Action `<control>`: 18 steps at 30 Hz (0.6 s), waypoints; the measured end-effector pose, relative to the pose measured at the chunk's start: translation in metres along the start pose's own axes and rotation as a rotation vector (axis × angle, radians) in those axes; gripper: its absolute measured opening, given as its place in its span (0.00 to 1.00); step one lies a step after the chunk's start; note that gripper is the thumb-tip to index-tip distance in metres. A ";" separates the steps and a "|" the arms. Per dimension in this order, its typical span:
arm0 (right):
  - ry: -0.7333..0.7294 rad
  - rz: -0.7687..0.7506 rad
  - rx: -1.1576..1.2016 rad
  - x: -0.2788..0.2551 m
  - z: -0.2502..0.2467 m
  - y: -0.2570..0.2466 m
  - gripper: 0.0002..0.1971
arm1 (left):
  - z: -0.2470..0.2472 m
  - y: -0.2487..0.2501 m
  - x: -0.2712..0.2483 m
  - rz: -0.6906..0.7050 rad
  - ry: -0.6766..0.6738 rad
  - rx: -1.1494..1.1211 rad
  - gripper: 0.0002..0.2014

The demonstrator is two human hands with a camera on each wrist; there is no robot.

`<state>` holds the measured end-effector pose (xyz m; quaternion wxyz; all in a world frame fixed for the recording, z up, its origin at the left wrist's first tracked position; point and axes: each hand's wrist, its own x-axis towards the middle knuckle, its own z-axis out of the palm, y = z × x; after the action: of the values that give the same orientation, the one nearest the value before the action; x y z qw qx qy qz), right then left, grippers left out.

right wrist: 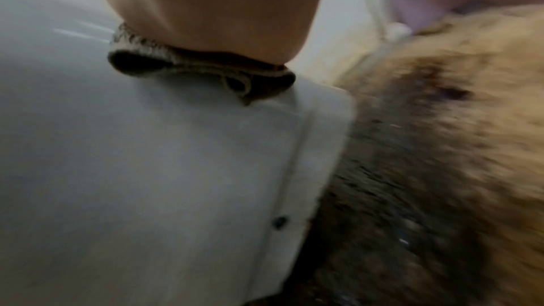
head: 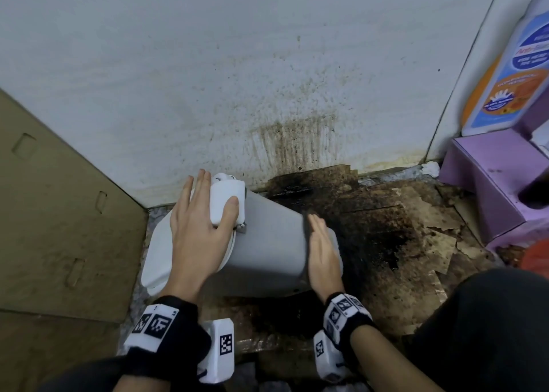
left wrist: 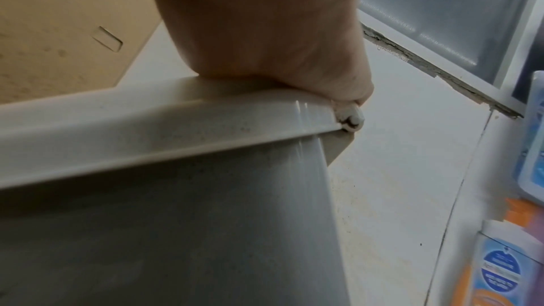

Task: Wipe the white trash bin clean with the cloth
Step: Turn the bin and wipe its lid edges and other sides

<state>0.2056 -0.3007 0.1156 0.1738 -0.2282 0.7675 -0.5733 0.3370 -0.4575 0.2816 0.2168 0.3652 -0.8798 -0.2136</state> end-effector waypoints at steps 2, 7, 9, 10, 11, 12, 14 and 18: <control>0.045 0.116 0.012 0.000 -0.009 0.022 0.23 | 0.002 0.003 -0.001 0.012 0.000 0.007 0.41; 0.057 0.208 -0.014 0.006 -0.004 0.020 0.24 | 0.003 0.002 0.000 0.008 0.018 0.034 0.40; 0.064 0.214 -0.034 0.007 0.004 0.003 0.24 | 0.003 0.003 0.000 0.007 0.022 0.034 0.40; 0.059 0.204 -0.019 0.006 0.009 -0.009 0.25 | 0.004 0.003 0.000 0.010 0.023 0.035 0.41; 0.045 0.176 0.002 0.005 0.015 -0.023 0.25 | 0.004 0.004 0.000 0.013 0.026 0.038 0.41; 0.024 0.129 0.018 0.003 0.021 -0.039 0.25 | 0.005 0.005 0.000 0.016 0.029 0.039 0.41; -0.038 0.003 0.034 -0.001 0.032 -0.072 0.27 | 0.006 0.006 -0.001 0.020 0.032 0.040 0.41; -0.163 -0.188 0.108 -0.010 0.045 -0.123 0.26 | 0.004 0.007 -0.003 0.023 0.036 0.041 0.41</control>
<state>0.2562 -0.3605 0.2215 0.1932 -0.3355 0.6938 -0.6072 0.3328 -0.4498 0.2813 0.2274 0.3630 -0.8842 -0.1864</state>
